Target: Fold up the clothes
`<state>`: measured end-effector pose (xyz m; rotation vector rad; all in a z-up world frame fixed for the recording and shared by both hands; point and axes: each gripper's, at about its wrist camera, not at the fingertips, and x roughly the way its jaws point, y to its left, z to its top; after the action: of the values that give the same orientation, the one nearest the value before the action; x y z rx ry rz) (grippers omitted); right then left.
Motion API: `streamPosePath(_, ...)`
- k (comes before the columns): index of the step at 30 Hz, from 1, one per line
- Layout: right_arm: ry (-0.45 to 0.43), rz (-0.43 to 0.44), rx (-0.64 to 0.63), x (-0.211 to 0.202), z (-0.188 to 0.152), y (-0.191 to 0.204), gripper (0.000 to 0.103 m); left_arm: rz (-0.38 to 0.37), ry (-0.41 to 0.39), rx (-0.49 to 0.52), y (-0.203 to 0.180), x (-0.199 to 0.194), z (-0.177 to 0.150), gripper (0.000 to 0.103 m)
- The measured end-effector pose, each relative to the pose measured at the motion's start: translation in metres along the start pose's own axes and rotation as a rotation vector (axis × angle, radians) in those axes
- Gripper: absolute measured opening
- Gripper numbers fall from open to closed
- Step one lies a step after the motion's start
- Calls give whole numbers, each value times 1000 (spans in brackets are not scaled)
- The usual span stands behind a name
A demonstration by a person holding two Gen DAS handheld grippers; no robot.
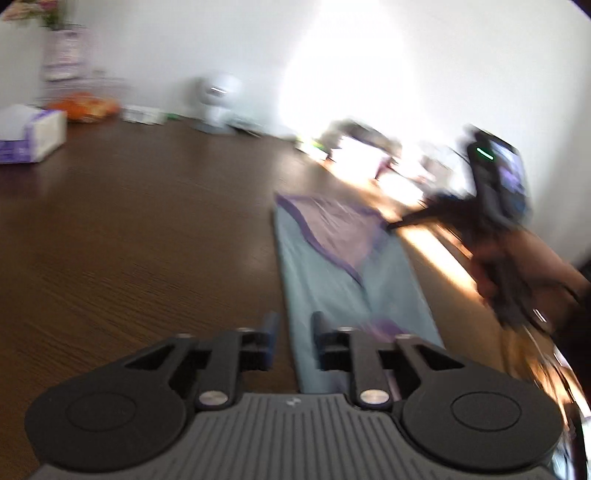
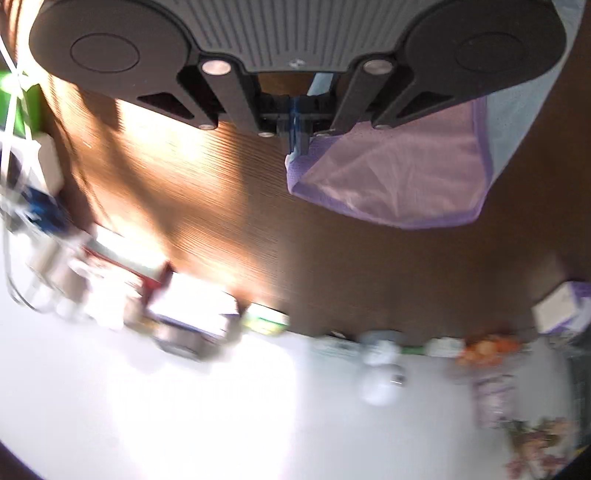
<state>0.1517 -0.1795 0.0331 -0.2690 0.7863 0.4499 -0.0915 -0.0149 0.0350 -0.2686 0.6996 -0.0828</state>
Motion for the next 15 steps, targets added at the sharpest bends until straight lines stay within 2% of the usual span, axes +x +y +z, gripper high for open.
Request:
streamPosePath(1,9,-41,30,3,-3,-12,2,-55,15,32,-7,-4,-6,43)
streamPosePath(2,0,-36,48,-3,-5,-18,6,-106,36,66,-13,-7,-11,44)
streamPosePath(4,-9,4,54,-33,-12,-21,9,-196,71,131,-21,-15,-23,45)
streamPosePath(5,-13,25,57,-48,-16,-22,11,-217,82,166,-23,-18,-29,47)
streamPosePath(6,-18,45,61,-63,-19,-24,14,-235,92,200,-25,-21,-36,51)
streamPosePath(8,0,141,66,-99,-40,-12,30,-237,110,257,-21,-25,-50,55)
streamPosePath(11,66,336,59,-134,-87,21,31,-282,123,295,-15,-27,-64,55)
streamPosePath(12,58,374,37,-151,-107,35,31,-297,128,304,-15,-27,-66,55)
streamPosePath(15,5,396,54,-183,-156,57,33,-271,139,317,-12,-25,-64,54)
